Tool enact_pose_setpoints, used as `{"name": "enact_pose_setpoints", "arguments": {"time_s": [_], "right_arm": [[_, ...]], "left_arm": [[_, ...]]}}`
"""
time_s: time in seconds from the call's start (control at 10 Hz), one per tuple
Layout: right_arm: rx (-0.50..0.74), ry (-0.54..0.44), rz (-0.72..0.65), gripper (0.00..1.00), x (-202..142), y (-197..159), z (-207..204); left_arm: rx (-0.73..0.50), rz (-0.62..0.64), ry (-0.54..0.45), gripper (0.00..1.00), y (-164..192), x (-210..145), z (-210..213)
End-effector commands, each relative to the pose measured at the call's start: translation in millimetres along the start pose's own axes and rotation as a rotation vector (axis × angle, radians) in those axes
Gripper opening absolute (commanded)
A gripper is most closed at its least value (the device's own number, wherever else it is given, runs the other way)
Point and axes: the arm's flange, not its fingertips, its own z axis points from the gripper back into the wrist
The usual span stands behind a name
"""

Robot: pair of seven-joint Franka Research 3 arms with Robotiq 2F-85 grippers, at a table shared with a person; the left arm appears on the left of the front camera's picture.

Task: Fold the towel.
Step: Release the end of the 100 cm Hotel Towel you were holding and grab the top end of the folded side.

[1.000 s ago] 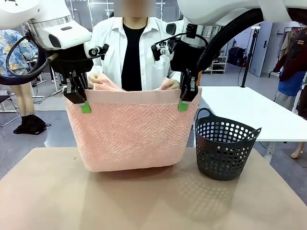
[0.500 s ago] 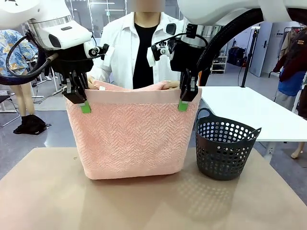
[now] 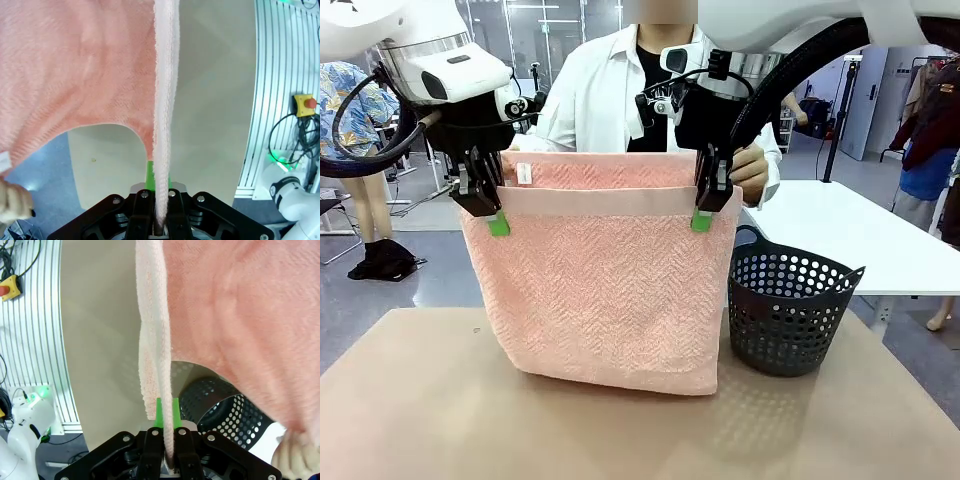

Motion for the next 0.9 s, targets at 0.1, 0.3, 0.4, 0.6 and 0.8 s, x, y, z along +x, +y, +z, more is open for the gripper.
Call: {"name": "enact_pose_setpoints", "arguments": {"time_s": [0.1, 0.3, 0.4, 0.6, 0.8], "right_arm": [[-0.002, 0.001, 0.000, 0.00, 0.1, -0.1, 0.3], [-0.002, 0.001, 0.000, 0.00, 0.1, -0.1, 0.3], [-0.002, 0.001, 0.000, 0.00, 0.1, -0.1, 0.3], [-0.002, 0.001, 0.000, 0.00, 0.1, -0.1, 0.3], [-0.002, 0.001, 0.000, 0.00, 0.1, -0.1, 0.3]], "left_arm": [[0.001, 0.001, 0.000, 0.00, -0.1, -0.6, 0.7], [0.001, 0.001, 0.000, 0.00, -0.1, -0.6, 0.7], [0.001, 0.001, 0.000, 0.00, -0.1, -0.6, 0.7], [0.001, 0.001, 0.000, 0.00, -0.1, -0.6, 0.7], [0.001, 0.001, 0.000, 0.00, -0.1, -0.6, 0.7]]}}
